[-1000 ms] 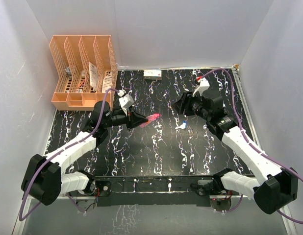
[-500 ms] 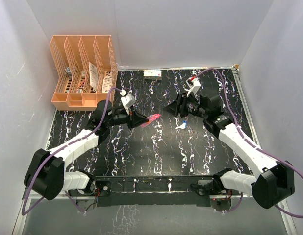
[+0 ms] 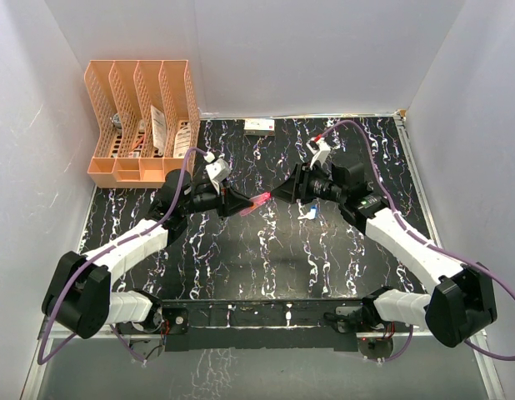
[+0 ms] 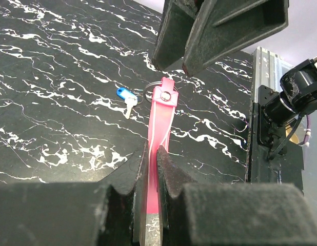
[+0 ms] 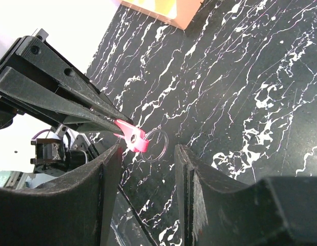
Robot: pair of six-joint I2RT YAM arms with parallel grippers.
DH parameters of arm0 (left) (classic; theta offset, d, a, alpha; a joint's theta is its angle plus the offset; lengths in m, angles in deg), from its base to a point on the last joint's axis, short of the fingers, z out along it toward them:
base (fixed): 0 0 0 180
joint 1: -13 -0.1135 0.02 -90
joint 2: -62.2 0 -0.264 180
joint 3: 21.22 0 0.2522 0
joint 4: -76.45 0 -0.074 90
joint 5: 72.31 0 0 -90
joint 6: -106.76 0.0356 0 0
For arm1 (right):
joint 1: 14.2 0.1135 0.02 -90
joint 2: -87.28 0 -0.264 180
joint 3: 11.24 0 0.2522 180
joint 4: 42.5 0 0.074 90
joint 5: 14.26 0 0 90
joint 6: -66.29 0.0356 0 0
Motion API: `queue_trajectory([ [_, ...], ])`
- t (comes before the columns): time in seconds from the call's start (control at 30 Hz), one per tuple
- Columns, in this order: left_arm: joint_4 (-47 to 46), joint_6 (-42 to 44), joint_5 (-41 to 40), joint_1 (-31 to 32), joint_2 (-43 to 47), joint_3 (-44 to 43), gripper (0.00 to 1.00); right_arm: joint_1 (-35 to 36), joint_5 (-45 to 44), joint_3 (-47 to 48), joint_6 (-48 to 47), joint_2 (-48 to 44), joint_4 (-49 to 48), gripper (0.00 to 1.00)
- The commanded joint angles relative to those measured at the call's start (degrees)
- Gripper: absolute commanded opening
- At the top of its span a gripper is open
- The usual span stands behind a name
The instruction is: Put the keys on the keyring
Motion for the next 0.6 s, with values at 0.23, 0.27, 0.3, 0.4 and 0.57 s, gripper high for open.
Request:
queue_trajectory([
  [0.23,-3.65,-0.53,1.63,-0.2,-0.17,-2.52,0.0,1.88,0.89,0.51,1.14,1.28,-4.97,0.41],
  [0.27,-3.67,-0.52,1.72,-0.2,-0.24,-2.51,0.0,1.94,0.79,0.58,1.21,1.41,-5.16,0.41],
  [0.3,-3.67,-0.51,1.86,-0.2,-0.28,-2.51,0.0,1.99,0.75,0.54,1.29,1.44,-5.32,0.41],
  [0.4,-3.96,-0.63,2.17,-0.2,-0.27,-2.32,0.0,2.14,0.79,0.7,1.42,1.72,-5.6,0.41],
  [0.57,-4.42,-0.85,2.44,-0.2,-0.47,-1.99,0.0,2.38,0.75,0.81,1.86,2.29,-6.5,0.4],
])
